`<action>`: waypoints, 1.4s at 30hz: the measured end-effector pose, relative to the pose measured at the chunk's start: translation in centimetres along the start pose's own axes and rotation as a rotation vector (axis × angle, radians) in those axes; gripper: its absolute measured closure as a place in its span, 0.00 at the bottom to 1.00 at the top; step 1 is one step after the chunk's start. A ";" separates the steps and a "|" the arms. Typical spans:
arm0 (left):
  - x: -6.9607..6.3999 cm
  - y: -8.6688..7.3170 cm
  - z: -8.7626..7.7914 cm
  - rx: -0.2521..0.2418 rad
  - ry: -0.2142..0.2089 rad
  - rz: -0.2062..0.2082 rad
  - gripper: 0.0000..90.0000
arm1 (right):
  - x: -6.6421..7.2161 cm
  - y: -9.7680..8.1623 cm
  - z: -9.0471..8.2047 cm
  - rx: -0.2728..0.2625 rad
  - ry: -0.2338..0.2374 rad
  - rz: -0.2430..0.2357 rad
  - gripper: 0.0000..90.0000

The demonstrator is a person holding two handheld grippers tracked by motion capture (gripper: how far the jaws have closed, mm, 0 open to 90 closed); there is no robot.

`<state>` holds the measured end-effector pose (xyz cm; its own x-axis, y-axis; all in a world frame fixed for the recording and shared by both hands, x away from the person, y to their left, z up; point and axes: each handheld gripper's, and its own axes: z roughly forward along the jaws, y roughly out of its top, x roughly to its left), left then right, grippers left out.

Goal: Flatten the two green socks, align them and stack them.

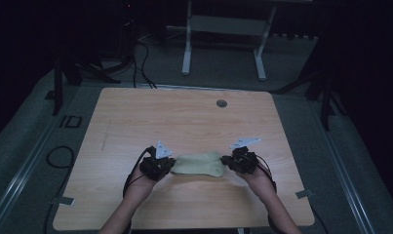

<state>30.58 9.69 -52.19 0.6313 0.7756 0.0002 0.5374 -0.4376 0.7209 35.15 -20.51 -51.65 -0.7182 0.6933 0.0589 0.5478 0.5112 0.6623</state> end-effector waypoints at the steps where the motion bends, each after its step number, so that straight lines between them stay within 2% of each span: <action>1: 0.0 -0.1 0.1 0.005 0.011 0.005 0.96 | -0.1 -0.1 0.2 0.006 0.000 0.001 0.93; 6: 0.6 -0.6 0.9 0.025 0.014 -0.007 0.96 | -0.1 -0.3 1.3 0.012 0.003 0.011 0.93; 11: 1.0 -1.1 1.9 0.038 0.010 -0.019 0.96 | -0.2 -0.2 2.1 0.034 -0.022 -0.005 0.93; 18: 0.7 -1.3 2.6 0.054 0.015 -0.008 0.96 | -0.4 -0.3 3.0 0.062 -0.048 -0.012 0.92; 20: 0.7 -1.4 2.7 0.066 0.001 -0.009 0.95 | -0.4 -0.6 3.3 0.073 -0.042 -0.011 0.89; 21: 0.8 -1.4 2.7 0.075 -0.013 -0.008 0.93 | -0.4 -0.7 3.4 0.080 -0.035 -0.010 0.84; 23: 0.8 -1.4 2.5 0.061 -0.031 -0.014 0.80 | -0.3 -0.7 3.2 0.071 -0.031 0.002 0.71; 25: 0.8 -1.3 2.1 0.033 -0.046 -0.018 0.67 | -0.2 -0.4 2.6 0.044 -0.031 0.009 0.65; 28: 0.4 -0.8 1.0 -0.008 -0.026 -0.007 0.66 | 0.4 0.1 1.4 0.000 -0.016 0.006 0.62; 30: -0.1 -0.3 0.3 -0.038 -0.008 0.014 0.66 | 1.3 0.4 0.7 -0.026 -0.001 -0.012 0.65; 31: -0.4 -0.1 0.0 -0.043 -0.010 0.028 0.72 | 1.7 0.5 0.6 -0.038 0.014 -0.023 0.70; 32: -0.8 0.2 -0.1 -0.053 -0.008 0.036 0.77 | 2.2 0.6 0.5 -0.042 0.022 -0.036 0.80; 34: -1.4 0.6 0.3 -0.047 -0.020 0.045 0.86 | 3.1 0.6 0.6 -0.046 0.034 -0.063 0.94; 35: -1.7 0.8 0.7 -0.035 -0.023 0.052 0.88 | 3.4 0.6 0.8 -0.043 0.042 -0.067 0.97; 38: -1.9 0.7 2.5 0.007 -0.032 0.038 0.92 | 3.8 0.4 1.7 -0.024 0.044 -0.073 1.00; 42: -1.6 0.0 4.3 0.056 -0.012 0.010 0.92 | 3.8 -0.4 2.8 0.018 0.034 -0.078 0.99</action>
<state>31.98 6.55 -55.13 0.6435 0.7655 -0.0012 0.5610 -0.4705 0.6811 33.44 -16.65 -53.79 -0.7731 0.6334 0.0327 0.4966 0.5723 0.6526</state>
